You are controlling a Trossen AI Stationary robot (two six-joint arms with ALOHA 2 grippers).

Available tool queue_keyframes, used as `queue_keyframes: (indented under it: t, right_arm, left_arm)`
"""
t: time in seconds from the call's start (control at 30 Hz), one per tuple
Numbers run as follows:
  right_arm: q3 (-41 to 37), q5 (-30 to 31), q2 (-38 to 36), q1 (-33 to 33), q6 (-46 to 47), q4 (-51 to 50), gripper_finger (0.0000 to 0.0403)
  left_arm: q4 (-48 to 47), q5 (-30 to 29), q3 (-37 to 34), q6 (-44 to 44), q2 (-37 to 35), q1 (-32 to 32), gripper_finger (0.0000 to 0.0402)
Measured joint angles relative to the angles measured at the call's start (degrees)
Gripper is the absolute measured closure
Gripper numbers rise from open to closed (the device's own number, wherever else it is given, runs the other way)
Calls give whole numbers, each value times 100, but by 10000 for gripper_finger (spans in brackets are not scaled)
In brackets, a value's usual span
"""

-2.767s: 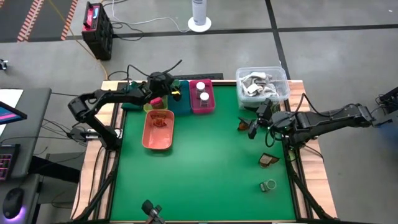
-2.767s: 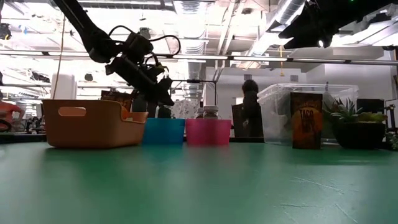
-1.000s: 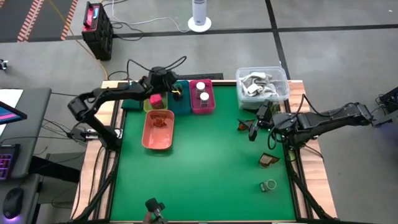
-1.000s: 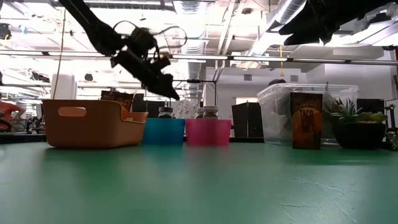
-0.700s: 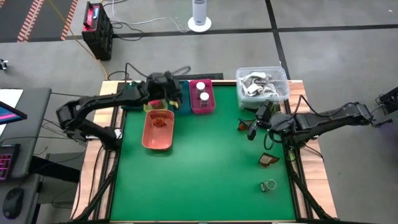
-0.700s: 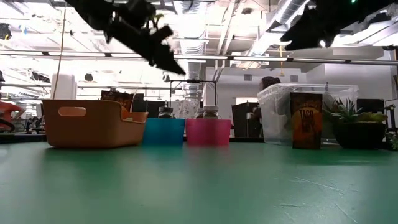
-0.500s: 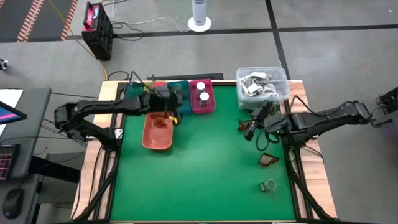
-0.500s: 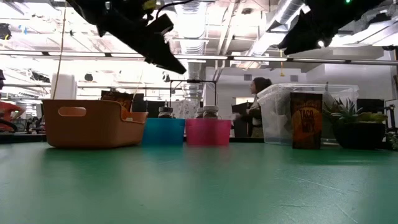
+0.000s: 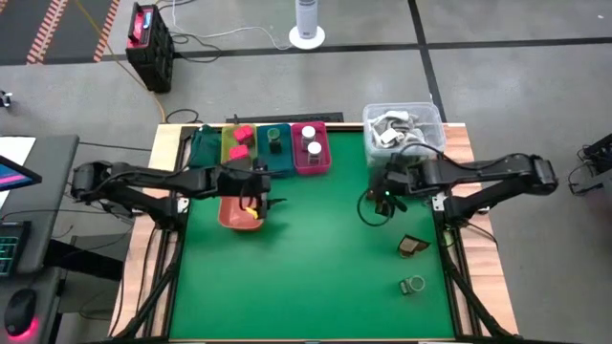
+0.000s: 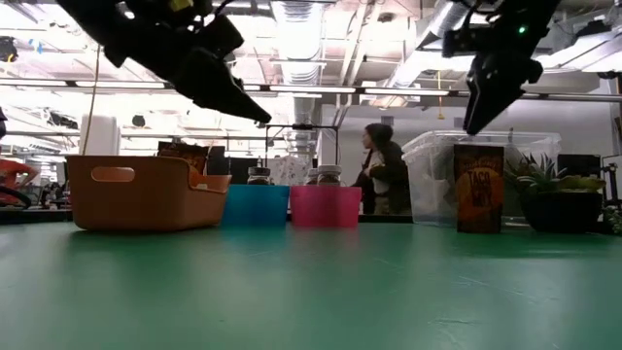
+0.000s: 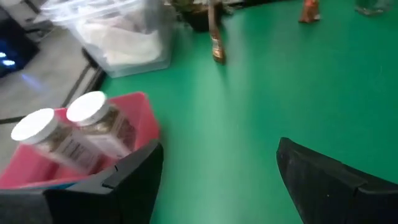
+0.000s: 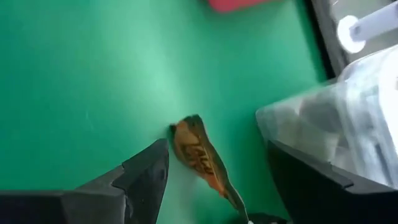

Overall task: Sort spices by type
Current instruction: Put the top brown seasoning bag into the orange bin

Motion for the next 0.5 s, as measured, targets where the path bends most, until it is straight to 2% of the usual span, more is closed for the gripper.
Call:
queue_keyframes:
  t: [0.07, 0.23, 0.4, 0.5]
  right_arm:
    - [0, -205, 48, -159, -97, -76, 101]
    - [0, -223, 98, -396, -106, -370, 101]
    - [0, -404, 98, -530, -72, -623, 101]
    - [0, -435, 108, -567, -44, -645, 101]
  left_arm:
    - [17, -360, -93, -68, -229, -18, 104]
    - [-25, -1302, -177, -109, -979, -27, 104]
    - [-577, -1418, -177, -219, -1581, -28, 104]
    - [-913, -1759, -177, -272, -1803, -27, 104]
